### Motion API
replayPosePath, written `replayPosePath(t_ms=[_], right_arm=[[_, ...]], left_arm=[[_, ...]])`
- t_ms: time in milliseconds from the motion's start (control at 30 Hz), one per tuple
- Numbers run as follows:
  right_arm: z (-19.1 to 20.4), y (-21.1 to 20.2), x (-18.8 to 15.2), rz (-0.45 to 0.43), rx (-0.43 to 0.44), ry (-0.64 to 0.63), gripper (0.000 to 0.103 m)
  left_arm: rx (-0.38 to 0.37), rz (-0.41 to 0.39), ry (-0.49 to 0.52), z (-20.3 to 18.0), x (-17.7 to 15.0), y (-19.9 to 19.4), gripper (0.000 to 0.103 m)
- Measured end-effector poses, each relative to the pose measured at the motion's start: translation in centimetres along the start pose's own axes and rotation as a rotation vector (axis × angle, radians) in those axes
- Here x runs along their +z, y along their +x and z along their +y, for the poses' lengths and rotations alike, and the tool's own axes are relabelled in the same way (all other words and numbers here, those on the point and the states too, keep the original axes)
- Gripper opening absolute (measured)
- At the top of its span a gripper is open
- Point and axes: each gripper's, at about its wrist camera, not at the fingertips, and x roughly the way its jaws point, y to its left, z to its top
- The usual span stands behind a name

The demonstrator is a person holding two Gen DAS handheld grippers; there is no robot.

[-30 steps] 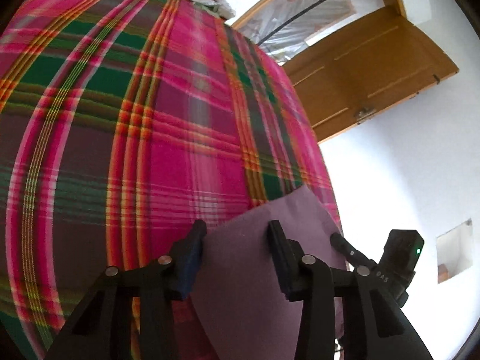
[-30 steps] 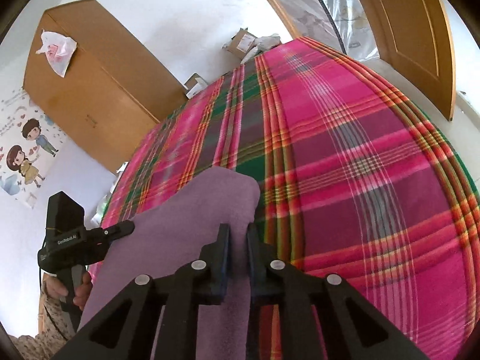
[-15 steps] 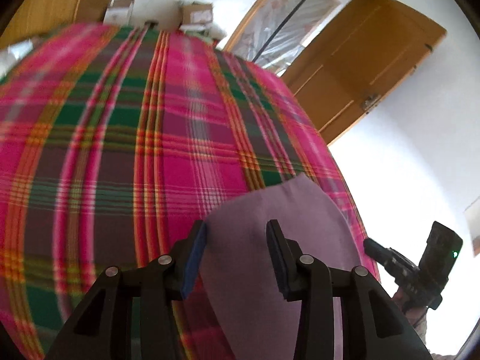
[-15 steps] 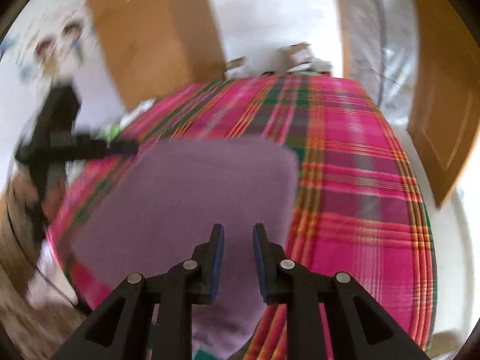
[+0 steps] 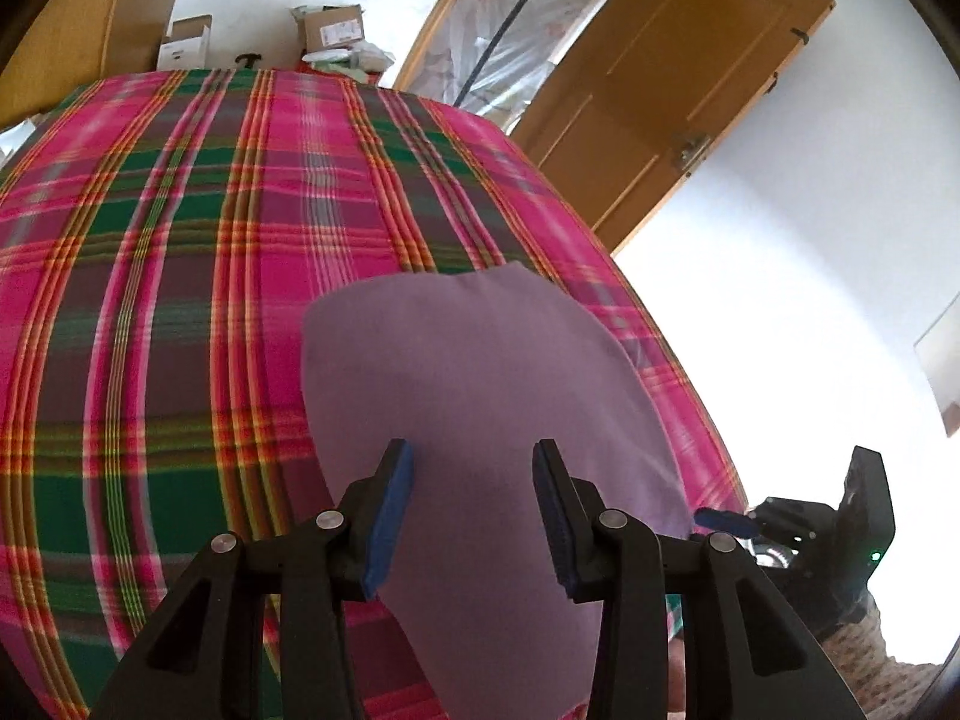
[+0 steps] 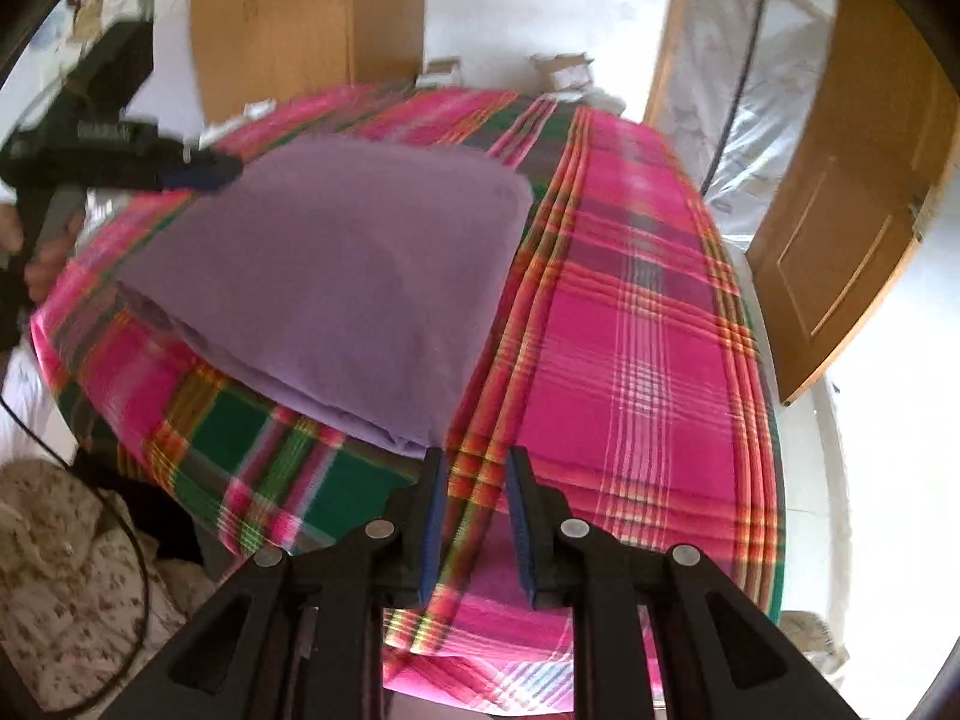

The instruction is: Fold clothes

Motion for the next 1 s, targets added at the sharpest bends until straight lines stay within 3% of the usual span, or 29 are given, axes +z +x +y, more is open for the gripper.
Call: replayPosePath(t_ms=[133, 200, 367, 500, 633, 767, 933, 1000], right_arm=[[1.4, 0.4, 0.0, -0.056, -0.039, -0.012, 0.033], [2.1, 1.3, 0.1, -0.064, -0.071, -0.026, 0.033], [1.5, 1.8, 0.5, -0.087, -0.026, 0.074, 0.033], [3.0, 1.5, 0.4, -0.1, -0.014, 0.048, 0.033], [3.1, 1.6, 0.8, -0.132, -0.083, 0.061, 0.033], [1.6, 1.0, 0.7, -0.16, -0.109, 0.144, 0.021], [2.1, 2.0, 0.2, -0.062, -0.137, 0.094, 0.022], [2.7, 1.4, 0.1, -0.06, -0.15, 0.06, 0.022]], left_arm=[[0.005, -0.003, -0.007, -0.1, -0.7, -0.3, 0.042], [0.007, -0.003, -0.015, -0.1, -1.1, -0.6, 0.042], [0.017, 0.004, -0.03, 0.2, -1.9, -0.8, 0.042], [0.021, 0.004, -0.039, 0.3, -2.1, -0.7, 0.042], [0.022, 0.004, -0.046, 0.3, -2.3, -0.6, 0.042], [0.025, 0.007, -0.045, 0.3, -2.5, -0.8, 0.042], [0.052, 0.017, -0.025, 0.3, -2.9, -0.6, 0.042], [0.061, 0.02, -0.026, 0.4, -3.1, -0.5, 0.042]])
